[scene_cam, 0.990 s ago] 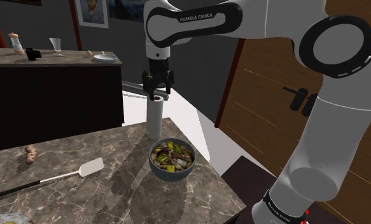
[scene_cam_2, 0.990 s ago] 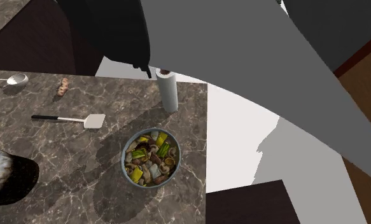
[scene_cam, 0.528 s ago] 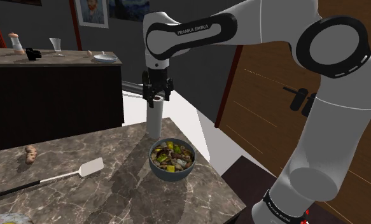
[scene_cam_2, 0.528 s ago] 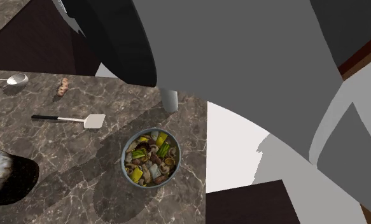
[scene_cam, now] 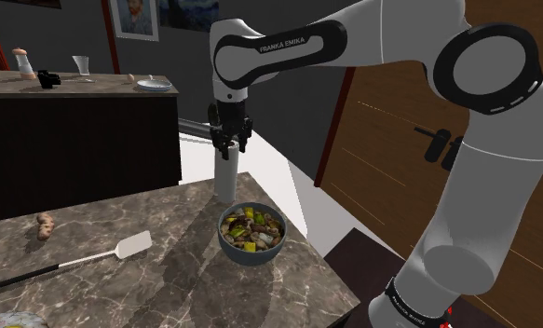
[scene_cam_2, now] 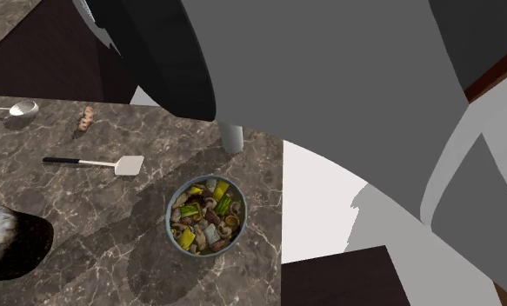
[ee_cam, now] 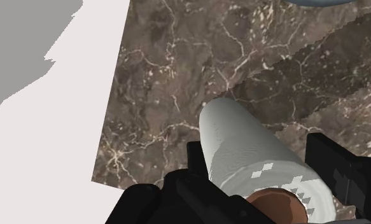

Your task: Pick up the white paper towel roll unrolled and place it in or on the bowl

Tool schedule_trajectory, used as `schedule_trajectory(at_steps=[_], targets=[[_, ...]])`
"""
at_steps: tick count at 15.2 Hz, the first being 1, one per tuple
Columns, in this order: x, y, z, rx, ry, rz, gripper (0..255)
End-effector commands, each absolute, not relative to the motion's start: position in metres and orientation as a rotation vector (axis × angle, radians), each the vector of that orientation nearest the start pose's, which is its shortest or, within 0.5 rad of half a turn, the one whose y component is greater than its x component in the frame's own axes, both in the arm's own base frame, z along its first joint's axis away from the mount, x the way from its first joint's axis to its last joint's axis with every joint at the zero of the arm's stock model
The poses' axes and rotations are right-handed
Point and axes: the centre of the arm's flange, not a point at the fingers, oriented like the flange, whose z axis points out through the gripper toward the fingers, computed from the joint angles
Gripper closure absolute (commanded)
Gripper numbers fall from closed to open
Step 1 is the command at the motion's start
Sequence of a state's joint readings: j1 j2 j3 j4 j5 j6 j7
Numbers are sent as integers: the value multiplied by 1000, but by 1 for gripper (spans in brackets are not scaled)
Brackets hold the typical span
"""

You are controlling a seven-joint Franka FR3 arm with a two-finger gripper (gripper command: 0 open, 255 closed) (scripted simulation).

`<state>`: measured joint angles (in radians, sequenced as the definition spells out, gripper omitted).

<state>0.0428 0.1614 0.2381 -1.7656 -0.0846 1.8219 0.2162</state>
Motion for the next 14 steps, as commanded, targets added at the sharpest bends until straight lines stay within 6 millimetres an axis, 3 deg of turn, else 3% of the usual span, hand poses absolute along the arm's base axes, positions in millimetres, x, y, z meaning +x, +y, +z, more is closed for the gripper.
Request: schedule_trajectory(at_steps=[1, 9, 14], targets=[[577, 152, 462, -3202, -142, 139, 255], [577, 152, 462, -3202, -142, 139, 255], [577, 152, 488, -3202, -142, 139, 255]])
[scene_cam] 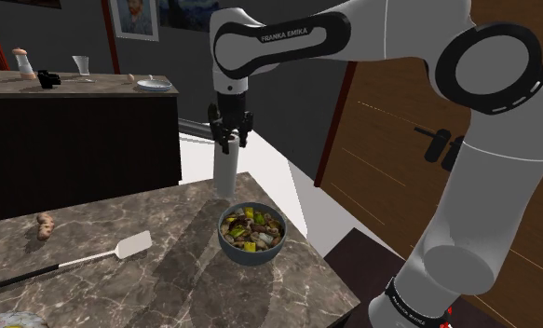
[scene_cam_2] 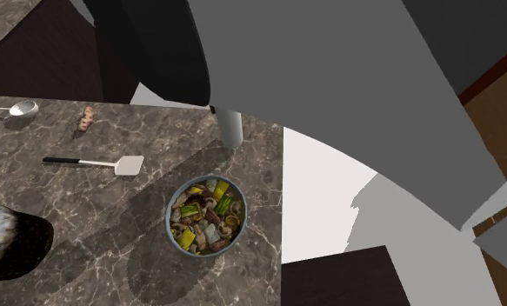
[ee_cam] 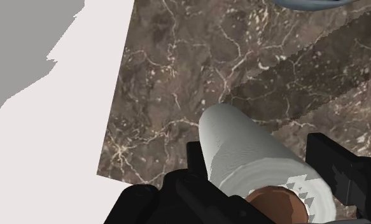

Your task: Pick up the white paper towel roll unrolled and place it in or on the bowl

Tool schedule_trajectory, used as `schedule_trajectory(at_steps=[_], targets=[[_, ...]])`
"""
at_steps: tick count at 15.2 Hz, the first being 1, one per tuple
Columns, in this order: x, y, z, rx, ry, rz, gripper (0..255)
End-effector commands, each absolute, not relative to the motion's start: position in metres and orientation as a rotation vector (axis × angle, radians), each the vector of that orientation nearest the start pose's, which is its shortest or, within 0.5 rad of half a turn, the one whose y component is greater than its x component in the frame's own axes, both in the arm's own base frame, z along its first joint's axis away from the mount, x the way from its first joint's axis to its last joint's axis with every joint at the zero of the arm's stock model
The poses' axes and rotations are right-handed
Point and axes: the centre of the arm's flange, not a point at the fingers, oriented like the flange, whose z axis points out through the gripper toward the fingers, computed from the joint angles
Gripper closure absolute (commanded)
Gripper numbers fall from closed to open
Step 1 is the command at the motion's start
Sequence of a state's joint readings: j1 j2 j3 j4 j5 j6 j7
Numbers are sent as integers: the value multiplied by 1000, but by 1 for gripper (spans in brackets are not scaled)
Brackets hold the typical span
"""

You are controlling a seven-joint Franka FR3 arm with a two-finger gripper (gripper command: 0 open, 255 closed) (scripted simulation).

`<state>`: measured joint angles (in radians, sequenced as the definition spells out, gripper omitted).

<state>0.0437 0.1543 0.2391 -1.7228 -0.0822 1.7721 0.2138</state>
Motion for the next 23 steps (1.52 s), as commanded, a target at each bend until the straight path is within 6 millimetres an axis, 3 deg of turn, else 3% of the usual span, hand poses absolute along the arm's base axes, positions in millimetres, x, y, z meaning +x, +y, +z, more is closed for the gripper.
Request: schedule_trajectory(at_steps=[1, 23], targets=[[577, 152, 493, -3202, -142, 139, 255], [577, 152, 610, -3202, -142, 139, 255]])
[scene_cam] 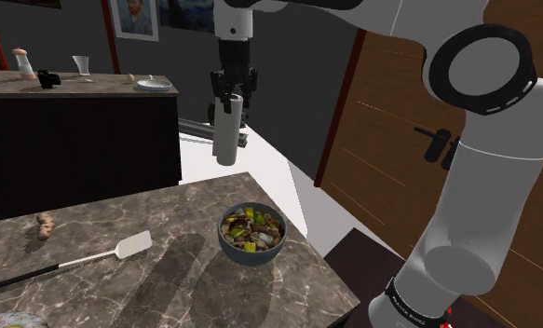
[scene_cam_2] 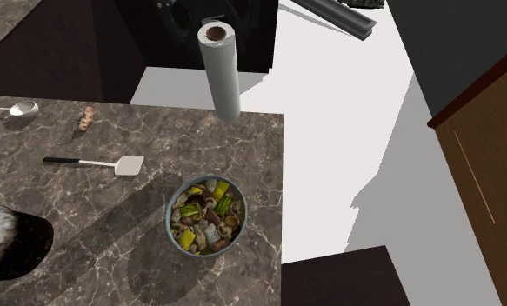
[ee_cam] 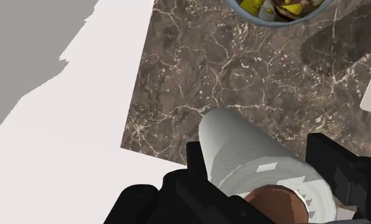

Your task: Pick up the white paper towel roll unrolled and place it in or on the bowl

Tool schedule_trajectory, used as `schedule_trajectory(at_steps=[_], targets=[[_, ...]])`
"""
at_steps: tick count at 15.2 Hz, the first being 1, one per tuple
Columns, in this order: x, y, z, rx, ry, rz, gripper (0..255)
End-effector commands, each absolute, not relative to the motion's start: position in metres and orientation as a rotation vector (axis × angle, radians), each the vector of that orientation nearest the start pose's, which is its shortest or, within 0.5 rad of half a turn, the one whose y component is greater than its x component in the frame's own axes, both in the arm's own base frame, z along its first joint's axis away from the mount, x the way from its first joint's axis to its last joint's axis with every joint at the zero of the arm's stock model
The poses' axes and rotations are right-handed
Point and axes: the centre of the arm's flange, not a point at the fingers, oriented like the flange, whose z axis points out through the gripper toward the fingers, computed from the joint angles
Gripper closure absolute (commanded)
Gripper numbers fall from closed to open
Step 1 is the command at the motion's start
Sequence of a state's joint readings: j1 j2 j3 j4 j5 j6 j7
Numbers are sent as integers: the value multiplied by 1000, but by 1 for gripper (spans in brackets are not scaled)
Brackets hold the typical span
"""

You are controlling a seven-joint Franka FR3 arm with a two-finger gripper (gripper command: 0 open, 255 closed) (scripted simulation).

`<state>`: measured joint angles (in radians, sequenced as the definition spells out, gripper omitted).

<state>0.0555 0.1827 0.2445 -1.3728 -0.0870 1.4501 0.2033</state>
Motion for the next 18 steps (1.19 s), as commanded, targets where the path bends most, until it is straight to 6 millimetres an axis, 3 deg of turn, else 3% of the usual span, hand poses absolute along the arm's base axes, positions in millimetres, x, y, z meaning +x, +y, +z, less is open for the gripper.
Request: schedule_trajectory(at_steps=[1, 5, 18], targets=[[577, 152, 615, -3202, -142, 139, 255], [577, 152, 633, -3202, -142, 139, 255], [427, 206, 696, -3202, -142, 139, 255]])
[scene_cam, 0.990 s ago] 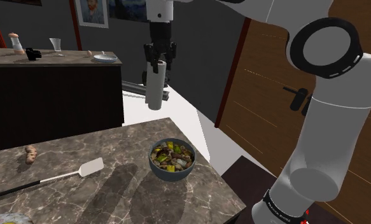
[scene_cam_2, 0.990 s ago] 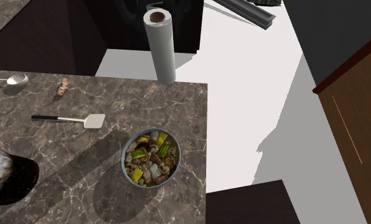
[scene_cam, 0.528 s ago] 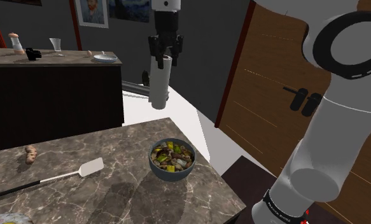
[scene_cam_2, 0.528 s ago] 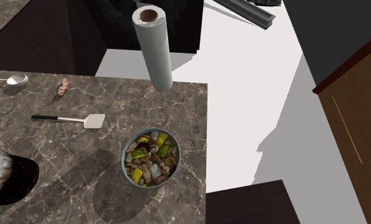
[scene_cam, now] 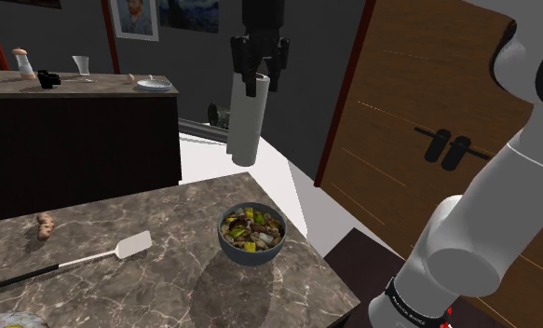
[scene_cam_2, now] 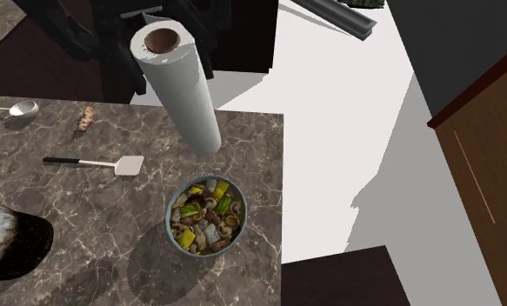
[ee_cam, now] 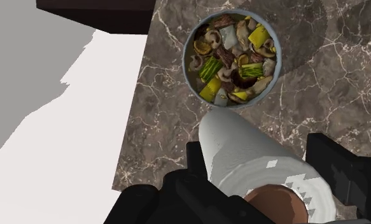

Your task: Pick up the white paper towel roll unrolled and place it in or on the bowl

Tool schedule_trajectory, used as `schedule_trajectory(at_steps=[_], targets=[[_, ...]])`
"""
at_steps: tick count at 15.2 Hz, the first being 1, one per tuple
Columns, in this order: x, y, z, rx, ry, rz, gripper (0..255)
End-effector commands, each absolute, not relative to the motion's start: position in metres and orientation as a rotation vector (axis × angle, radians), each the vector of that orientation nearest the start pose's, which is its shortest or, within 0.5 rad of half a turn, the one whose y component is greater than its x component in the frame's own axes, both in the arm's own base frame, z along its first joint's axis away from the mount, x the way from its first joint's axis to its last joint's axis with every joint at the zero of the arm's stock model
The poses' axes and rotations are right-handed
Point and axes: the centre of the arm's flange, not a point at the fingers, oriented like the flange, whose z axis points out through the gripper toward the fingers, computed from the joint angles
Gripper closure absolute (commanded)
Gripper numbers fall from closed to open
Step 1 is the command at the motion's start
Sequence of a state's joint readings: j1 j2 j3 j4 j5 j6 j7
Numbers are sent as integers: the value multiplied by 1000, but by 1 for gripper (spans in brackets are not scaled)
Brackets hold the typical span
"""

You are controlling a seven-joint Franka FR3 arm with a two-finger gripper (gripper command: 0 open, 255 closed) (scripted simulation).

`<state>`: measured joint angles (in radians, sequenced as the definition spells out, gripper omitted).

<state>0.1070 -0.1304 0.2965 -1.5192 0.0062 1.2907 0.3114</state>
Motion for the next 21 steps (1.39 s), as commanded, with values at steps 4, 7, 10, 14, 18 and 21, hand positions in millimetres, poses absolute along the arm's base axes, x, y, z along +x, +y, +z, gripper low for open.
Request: schedule_trajectory(at_steps=[4, 7, 10, 14, 18, 21], targets=[[380, 222, 715, -3202, -142, 139, 255], [371, 226, 709, -3202, -142, 139, 255], [371, 226, 693, -3202, -142, 139, 255], [371, 226, 672, -3202, -142, 139, 255], [371, 226, 651, -3202, -142, 139, 255], [371, 226, 635, -3202, -142, 139, 255]])
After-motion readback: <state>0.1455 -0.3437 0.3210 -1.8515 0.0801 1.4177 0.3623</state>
